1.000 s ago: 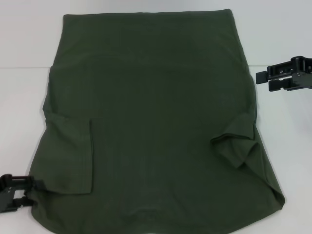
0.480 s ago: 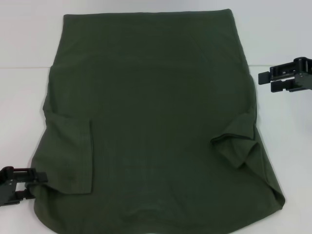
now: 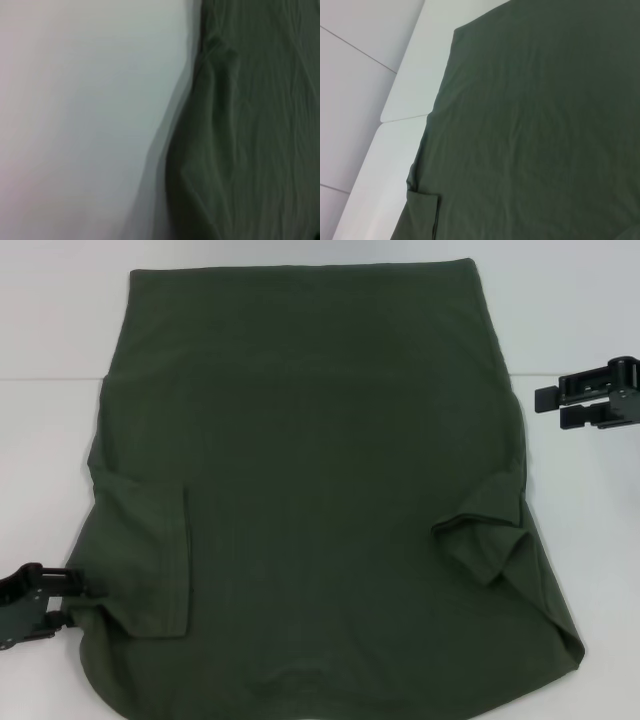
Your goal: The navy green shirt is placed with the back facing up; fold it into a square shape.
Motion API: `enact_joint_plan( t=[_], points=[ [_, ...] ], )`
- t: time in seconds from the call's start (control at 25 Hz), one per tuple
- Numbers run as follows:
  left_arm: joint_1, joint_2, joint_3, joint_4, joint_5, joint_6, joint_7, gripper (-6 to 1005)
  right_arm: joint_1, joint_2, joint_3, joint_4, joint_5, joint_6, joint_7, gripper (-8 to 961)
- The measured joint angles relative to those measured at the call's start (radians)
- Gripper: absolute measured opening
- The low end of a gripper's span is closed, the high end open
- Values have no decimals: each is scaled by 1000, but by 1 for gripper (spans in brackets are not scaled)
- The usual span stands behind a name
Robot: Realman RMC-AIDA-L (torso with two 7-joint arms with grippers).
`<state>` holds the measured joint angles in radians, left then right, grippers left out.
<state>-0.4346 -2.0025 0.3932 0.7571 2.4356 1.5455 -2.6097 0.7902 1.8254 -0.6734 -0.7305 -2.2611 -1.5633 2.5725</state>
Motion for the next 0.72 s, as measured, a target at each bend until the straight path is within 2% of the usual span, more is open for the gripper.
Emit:
enact_joint_plan(
  t=[0.08,0.28,0.48,0.72],
  points=[
    [0,-1,0,3,0,2,2,616,-2,-1,0,0,0,-1,-1,551],
    [0,-1,1,4,1,4,2,479,-7,-2,0,-3,0,-12,-5,546],
    [1,3,1,4,4,1,3,246,-12,-4,0,-6,-3,-15,-4,542],
    [1,7,-7,1,-30,50,66,80,-24,-13,-9,-2,-10,-61,-32,537]
  ],
)
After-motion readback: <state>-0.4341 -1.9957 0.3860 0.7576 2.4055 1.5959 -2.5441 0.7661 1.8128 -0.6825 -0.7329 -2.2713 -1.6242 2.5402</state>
